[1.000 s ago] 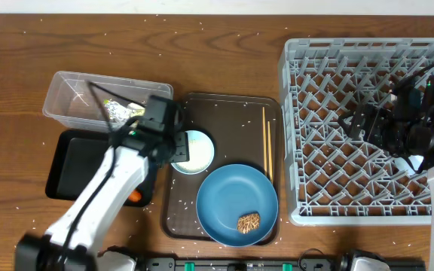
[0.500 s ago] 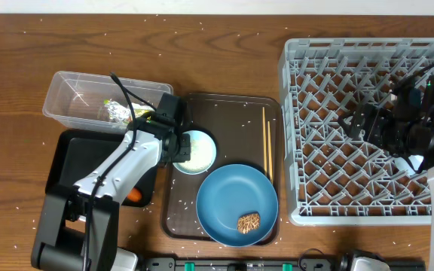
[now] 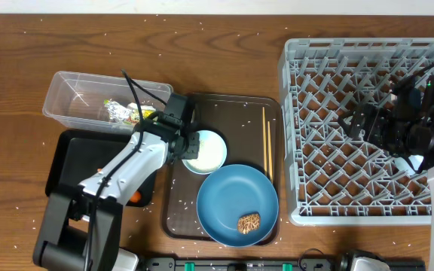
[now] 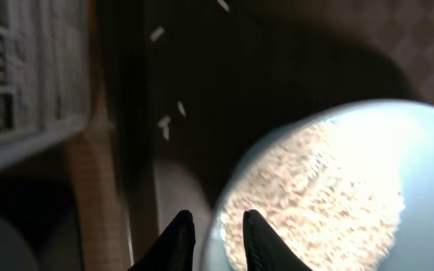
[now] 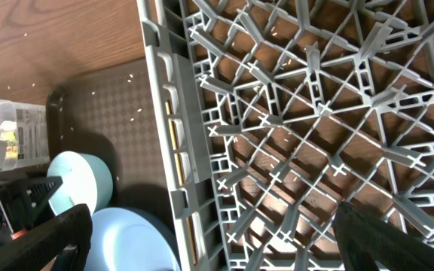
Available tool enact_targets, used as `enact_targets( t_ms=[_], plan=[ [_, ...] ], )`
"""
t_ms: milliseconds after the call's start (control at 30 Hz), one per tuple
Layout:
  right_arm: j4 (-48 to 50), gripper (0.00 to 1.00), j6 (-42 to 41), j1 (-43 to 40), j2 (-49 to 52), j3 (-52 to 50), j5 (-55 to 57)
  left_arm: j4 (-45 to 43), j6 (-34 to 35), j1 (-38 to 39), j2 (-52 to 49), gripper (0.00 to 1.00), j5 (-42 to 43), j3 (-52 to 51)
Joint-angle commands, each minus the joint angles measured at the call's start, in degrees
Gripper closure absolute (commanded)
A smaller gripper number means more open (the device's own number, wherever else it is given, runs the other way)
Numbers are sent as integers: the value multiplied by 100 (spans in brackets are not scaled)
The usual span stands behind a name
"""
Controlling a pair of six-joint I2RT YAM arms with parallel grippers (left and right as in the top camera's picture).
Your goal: Sort waste into correct bins and load items into the dishwasher rack
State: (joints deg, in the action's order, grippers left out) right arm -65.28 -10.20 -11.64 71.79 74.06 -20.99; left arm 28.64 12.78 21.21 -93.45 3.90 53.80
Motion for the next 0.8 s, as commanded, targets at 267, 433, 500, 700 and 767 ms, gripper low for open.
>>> enact_targets(
  t_ms=[267, 433, 500, 700, 767],
  plan=[
    [9, 5, 66, 79, 11, -2, -20, -131, -118, 2, -608, 94, -310, -103],
    [13, 5, 66, 79, 11, -2, -20, 313, -118, 2, -319, 94, -310, 114],
    [15, 4, 66, 79, 11, -2, -17, 662, -118, 2, -66, 94, -310, 282],
    [17, 4, 63, 79, 11, -2, -20, 2245, -114, 2, 802, 94, -765, 1123],
    [17, 4, 66, 79, 11, -2, -20, 2758, -107, -11, 1069, 94, -1137, 1379]
  ],
)
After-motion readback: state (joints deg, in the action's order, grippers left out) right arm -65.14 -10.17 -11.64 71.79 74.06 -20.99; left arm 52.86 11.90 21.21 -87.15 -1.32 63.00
